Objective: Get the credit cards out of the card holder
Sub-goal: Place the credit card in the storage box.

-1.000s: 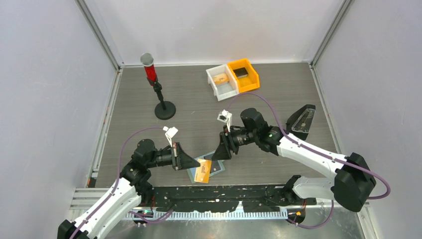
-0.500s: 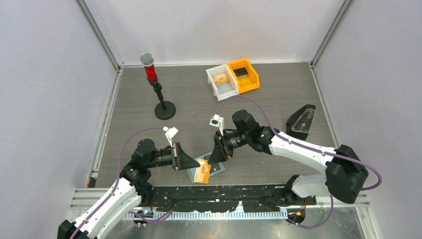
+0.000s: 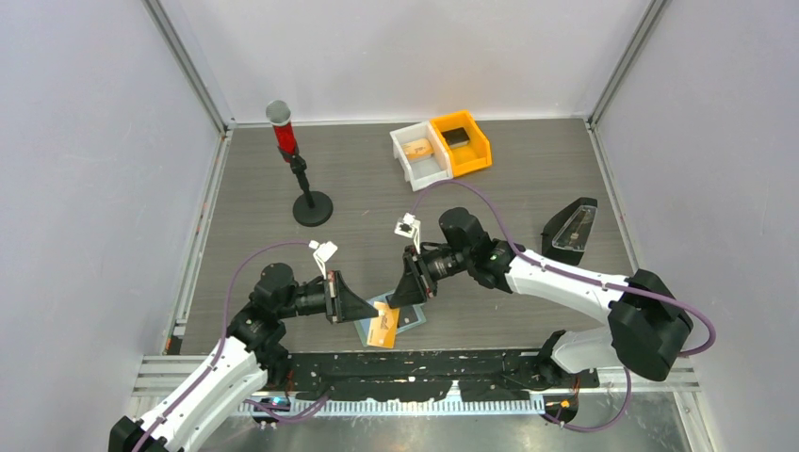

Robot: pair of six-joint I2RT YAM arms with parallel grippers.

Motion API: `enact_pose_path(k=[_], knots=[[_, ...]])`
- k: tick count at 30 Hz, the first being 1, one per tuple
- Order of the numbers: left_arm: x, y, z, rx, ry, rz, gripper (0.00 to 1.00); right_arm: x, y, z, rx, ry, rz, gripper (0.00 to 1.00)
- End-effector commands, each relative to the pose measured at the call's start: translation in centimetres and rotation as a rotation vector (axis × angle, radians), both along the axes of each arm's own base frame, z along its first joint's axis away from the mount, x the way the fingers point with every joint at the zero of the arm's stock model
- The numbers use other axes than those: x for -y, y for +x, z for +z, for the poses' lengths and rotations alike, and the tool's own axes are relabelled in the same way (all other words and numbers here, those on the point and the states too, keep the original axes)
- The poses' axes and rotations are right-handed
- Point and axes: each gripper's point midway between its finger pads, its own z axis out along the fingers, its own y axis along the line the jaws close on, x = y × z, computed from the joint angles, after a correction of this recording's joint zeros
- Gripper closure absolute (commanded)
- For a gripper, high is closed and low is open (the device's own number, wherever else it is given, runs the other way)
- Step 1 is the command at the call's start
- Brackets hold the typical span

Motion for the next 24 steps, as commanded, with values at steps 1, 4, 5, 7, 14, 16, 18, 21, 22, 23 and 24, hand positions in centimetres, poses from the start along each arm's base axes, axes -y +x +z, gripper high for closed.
enact_pose_path(k=[1,4,5,7,14,16,18,21,22,23,24], knots=[[0.1,0.2,1.8,0.069,-0.021,-0.01,1.0,-0.1,-1.0,1.4,0.013,0.061,0.057,0.67],[0.1,0.2,1.8,0.07,-0.018,-0.009,1.0,0.0,-1.1,1.1,0.009,0.056,0.061,0.62],[0.2,0.2,1.9,0.072,-0.018,-0.011,1.0,0.0,-1.1,0.9,0.007,0.051,0.062,0.57],[0.2,0.2,2.0,0.073,-0.017,-0.015,1.0,0.0,-1.0,0.7,0.003,0.044,0.061,0.54],[0.2,0.2,1.9,0.073,-0.013,-0.022,1.0,-0.1,-0.9,-0.1,-0.012,0.024,0.052,0.59],[0.2,0.2,1.9,0.076,-0.012,-0.021,1.0,-0.1,-0.9,-0.1,-0.012,0.028,0.055,0.67],[0.2,0.3,1.8,0.075,-0.009,-0.021,1.0,-0.1,-0.8,-0.1,-0.009,0.028,0.05,0.8],[0.2,0.5,1.5,0.074,0.002,-0.01,1.0,-0.1,-0.4,0.3,0.011,0.033,0.017,0.94],[0.1,0.6,1.4,0.072,0.01,0.0,0.99,-0.1,0.0,0.7,0.021,0.036,-0.01,0.94],[0.0,0.8,1.2,0.069,0.025,0.01,0.9,0.0,0.5,0.8,0.029,0.035,-0.037,0.95],[-0.1,0.9,1.0,0.071,0.046,0.02,0.76,0.1,0.7,1.3,0.03,0.043,-0.054,0.95]])
